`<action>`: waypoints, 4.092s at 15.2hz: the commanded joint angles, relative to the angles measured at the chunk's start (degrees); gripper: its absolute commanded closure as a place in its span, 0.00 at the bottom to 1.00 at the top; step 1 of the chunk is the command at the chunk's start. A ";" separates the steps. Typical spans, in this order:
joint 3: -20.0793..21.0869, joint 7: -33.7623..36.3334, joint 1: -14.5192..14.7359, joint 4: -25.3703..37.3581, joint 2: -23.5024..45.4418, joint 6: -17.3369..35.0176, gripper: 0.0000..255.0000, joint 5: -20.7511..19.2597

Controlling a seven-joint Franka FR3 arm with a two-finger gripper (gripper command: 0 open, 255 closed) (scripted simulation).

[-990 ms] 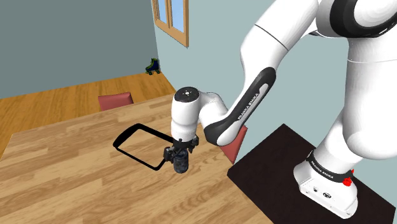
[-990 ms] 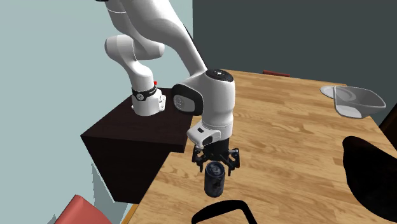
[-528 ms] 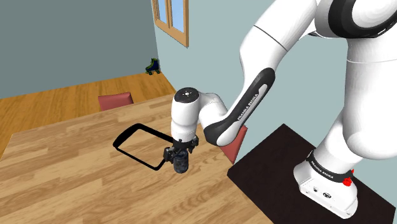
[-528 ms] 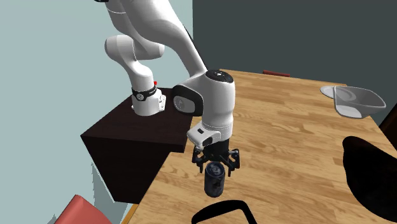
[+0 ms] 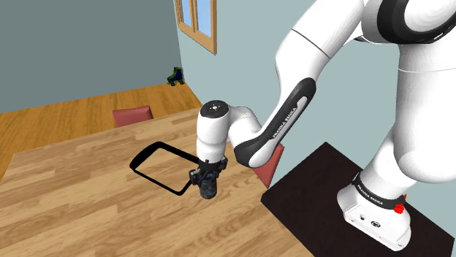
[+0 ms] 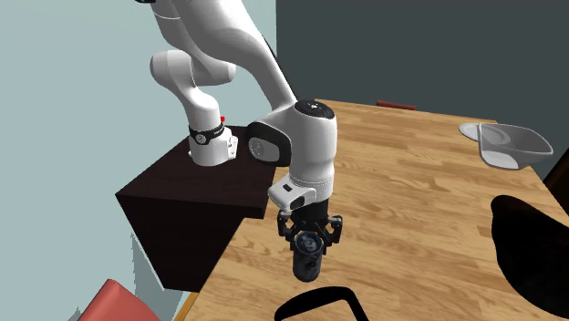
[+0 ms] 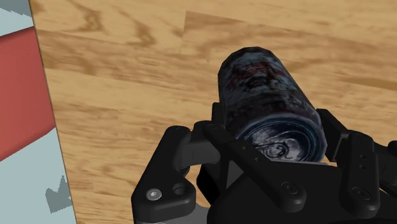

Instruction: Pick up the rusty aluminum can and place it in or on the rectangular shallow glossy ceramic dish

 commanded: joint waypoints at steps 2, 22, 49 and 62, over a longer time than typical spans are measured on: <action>0.01 0.00 0.00 0.01 0.02 0.04 1.00 0.00; 9.46 -11.75 -7.17 -0.24 -13.66 -10.80 1.00 15.85; 0.72 -18.22 3.51 55.29 21.46 -33.57 1.00 5.85; -0.99 -16.79 4.13 53.52 25.98 -27.45 1.00 3.83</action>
